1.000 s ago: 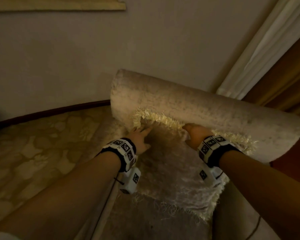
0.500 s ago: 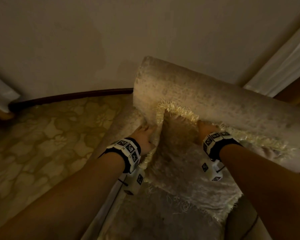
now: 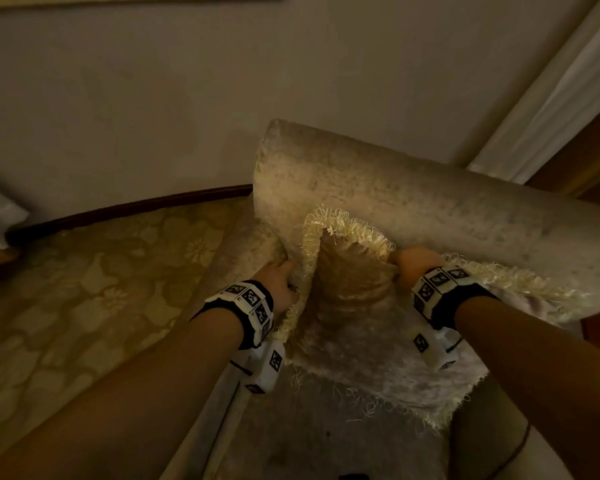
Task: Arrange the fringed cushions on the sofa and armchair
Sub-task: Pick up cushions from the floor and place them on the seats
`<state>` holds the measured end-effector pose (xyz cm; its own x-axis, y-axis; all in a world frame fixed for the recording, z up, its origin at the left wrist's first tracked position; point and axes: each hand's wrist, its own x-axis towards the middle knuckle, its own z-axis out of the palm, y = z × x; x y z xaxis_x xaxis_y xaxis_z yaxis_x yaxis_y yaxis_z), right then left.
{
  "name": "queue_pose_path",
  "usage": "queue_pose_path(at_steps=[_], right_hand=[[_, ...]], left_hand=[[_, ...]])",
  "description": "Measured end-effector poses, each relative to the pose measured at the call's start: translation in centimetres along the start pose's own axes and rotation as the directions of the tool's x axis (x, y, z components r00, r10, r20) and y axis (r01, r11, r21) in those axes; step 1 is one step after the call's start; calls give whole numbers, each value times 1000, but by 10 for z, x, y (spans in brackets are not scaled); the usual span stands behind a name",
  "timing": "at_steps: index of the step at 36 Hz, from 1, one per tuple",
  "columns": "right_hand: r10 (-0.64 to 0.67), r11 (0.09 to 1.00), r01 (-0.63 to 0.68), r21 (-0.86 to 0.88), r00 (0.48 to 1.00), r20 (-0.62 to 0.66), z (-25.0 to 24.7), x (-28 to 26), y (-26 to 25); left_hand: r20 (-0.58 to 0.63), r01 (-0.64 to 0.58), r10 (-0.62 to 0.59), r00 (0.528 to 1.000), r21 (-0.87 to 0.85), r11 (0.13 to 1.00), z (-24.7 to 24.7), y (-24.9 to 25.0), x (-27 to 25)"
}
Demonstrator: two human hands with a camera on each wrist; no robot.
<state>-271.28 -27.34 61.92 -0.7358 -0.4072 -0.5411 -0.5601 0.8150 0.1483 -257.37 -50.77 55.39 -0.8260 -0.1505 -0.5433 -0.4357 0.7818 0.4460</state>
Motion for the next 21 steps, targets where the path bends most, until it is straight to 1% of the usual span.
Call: queue_pose_path(at_steps=[2, 6, 9, 11, 13, 15, 17, 19, 21], right_hand=[[-2, 1000, 2, 28, 1000, -1, -5, -14, 7], [37, 994, -32, 102, 998, -42, -14, -44, 23], [60, 989, -49, 140, 995, -77, -23, -69, 34], [80, 985, -62, 161, 991, -109, -29, -85, 41], [101, 977, -70, 199, 984, -147, -37, -102, 47], [115, 968, -65, 242, 973, -199, -45, -118, 52], [128, 957, -52, 285, 959, -254, -54, -135, 57], [142, 948, -39, 316, 941, -308, -64, -151, 62], [165, 929, -20, 369, 916, -365, -72, -165, 66]], left_hand=[[1, 7, -7, 1000, -2, 1000, -2, 2, 1], [0, -22, 22, 1000, 12, 1000, -8, 9, 2], [-5, -40, 40, 999, 7, 999, -7, 11, 12], [-13, -85, 85, 996, 19, 996, -21, 31, -6], [-8, -99, 100, 995, 30, 995, -27, 43, -15], [-23, -113, 114, 993, 38, 993, -33, 51, -22], [-22, -101, 102, 995, 34, 994, -39, 61, -26], [-1, -116, 116, 993, 41, 992, -46, 75, -37], [-23, -134, 134, 991, 4, 991, -55, 89, -48]])
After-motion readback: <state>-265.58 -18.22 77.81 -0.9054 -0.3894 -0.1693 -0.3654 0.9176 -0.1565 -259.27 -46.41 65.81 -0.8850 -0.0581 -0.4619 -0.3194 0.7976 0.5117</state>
